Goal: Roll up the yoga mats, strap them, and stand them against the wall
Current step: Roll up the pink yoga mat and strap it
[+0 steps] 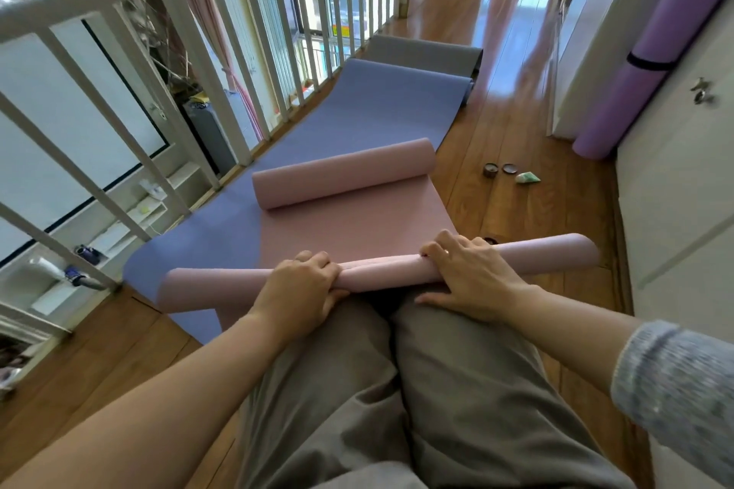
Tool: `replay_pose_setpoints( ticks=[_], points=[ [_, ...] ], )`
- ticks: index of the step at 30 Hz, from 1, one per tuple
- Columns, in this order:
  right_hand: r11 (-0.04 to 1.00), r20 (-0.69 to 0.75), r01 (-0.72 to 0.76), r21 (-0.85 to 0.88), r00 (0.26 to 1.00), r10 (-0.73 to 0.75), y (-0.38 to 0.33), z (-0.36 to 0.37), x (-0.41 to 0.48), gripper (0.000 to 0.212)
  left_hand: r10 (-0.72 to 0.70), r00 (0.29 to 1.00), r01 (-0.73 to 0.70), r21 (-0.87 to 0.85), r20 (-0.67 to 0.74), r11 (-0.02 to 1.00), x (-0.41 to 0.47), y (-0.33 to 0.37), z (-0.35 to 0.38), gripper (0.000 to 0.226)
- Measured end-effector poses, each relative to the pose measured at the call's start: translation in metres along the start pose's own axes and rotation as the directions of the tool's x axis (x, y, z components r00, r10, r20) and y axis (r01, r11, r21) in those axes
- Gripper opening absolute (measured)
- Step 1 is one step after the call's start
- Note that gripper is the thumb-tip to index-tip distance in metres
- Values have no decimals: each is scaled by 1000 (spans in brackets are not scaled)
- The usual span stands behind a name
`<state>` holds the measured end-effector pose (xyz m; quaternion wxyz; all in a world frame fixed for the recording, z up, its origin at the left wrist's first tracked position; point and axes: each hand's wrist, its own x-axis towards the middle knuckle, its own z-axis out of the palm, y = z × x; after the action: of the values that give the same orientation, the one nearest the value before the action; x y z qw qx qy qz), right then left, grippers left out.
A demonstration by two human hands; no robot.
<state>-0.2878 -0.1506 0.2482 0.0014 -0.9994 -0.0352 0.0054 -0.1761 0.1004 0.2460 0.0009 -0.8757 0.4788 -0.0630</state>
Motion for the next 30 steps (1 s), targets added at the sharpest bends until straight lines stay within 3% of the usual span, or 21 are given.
replay_pose_setpoints(
  ticks=[3,7,12,18,22,26,30],
  points=[
    [999,13,5,-43,1000,-4,2,-15,9,53,-8,1000,7,-47,-11,999,3,-2,-13,32],
    [992,-58,105,-64,992,-108,5,-45,4,53,60,994,-60,2,-89,998,3,-5,-48,31],
    [985,10,153,-73,988,-153,-11,-63,-33,50,132,988,-132,4,-76,991,-29,16,-60,38],
    [979,-23,196,-58,980,-197,-24,-27,-75,51,207,977,-210,-72,-43,975,-71,45,-38,40],
    [985,-17,105,134,994,-103,-18,-14,-79,56,152,987,-161,-263,-55,951,-76,39,-27,55],
    [969,12,70,236,997,-75,-15,-11,-73,54,97,989,-43,-405,115,913,-65,29,-22,81],
    [946,114,-24,323,993,-14,-13,-15,-60,47,48,982,27,-387,184,922,-54,25,-19,94]
  ],
)
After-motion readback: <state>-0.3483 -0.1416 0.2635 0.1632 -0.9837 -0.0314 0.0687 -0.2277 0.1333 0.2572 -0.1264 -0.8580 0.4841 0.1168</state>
